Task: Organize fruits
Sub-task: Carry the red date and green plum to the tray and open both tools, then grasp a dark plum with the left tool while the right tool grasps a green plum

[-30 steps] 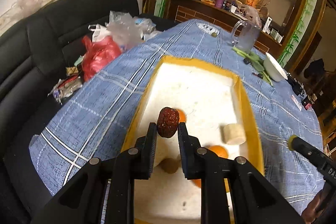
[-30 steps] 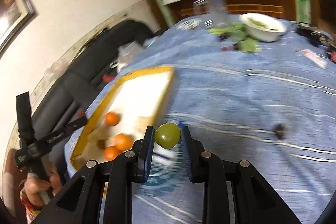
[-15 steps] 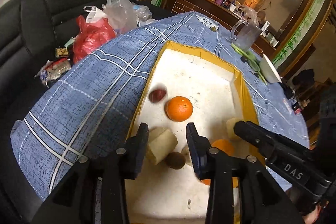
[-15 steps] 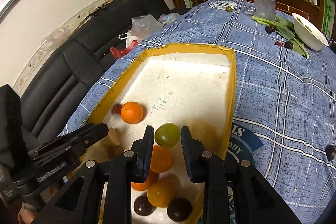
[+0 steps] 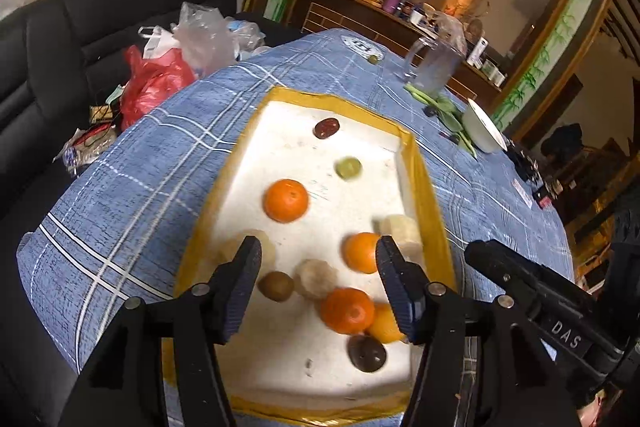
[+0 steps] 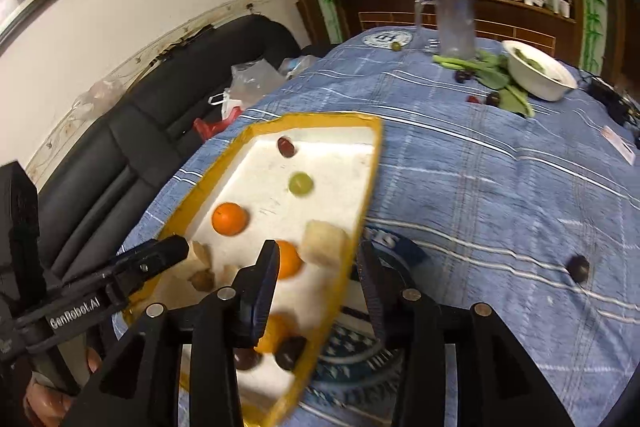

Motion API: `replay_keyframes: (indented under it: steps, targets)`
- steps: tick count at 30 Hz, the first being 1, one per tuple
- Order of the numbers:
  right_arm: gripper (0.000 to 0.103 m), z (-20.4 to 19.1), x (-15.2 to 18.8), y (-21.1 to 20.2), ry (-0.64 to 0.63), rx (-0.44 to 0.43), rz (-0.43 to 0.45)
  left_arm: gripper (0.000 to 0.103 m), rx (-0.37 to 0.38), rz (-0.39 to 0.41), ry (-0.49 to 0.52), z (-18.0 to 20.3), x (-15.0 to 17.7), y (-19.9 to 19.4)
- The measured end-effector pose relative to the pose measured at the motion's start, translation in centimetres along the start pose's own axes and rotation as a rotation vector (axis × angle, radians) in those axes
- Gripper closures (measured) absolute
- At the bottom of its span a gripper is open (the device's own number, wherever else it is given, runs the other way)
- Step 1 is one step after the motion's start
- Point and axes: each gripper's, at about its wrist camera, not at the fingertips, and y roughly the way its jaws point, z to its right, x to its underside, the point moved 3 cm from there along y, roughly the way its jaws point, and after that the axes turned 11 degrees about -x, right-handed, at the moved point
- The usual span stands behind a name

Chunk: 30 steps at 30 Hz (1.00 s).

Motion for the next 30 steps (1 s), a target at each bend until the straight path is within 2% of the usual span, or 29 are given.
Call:
replay_keyframes:
  steps: [3,5,7,11,19,27,30]
  targets:
    - [0.059,0.7,1.1,-1.6,0.004,0.025,0.018,0.042,-0.019,0.024,0.051,1.7,0.5,-0.9]
    - [0.057,1.3,1.8,-2.6,0.017,0.042,0.031,0.036,-0.026,0.044,0.087,3.1,0.9,-1.7]
    - [0.053,1.8,2.5,-3.3,0.034,0.052,0.044,0.035,-0.034,0.065,0.123,4.4,1.3,-2.4]
    - [0.053,3.0,3.8,-5.1,0.067,0.079,0.068,0.032,-0.048,0.099,0.200,6.9,2.3,-3.6]
    - [0.051,4.8,6.4,-8.2,0.123,0.123,0.105,0.029,-0.017,0.120,0.263,10.1,4.1,-5.6]
    - [0.047,4.5,7.8,-10.6,0.135,0.138,0.153,0.028,-0.044,0.190,0.330,12.4,5.5,-8.0]
    - [0.047,4.0,8.0,-11.0,0.120,0.142,0.159,0.025,-0.064,0.214,0.353,12.9,5.9,-8.6]
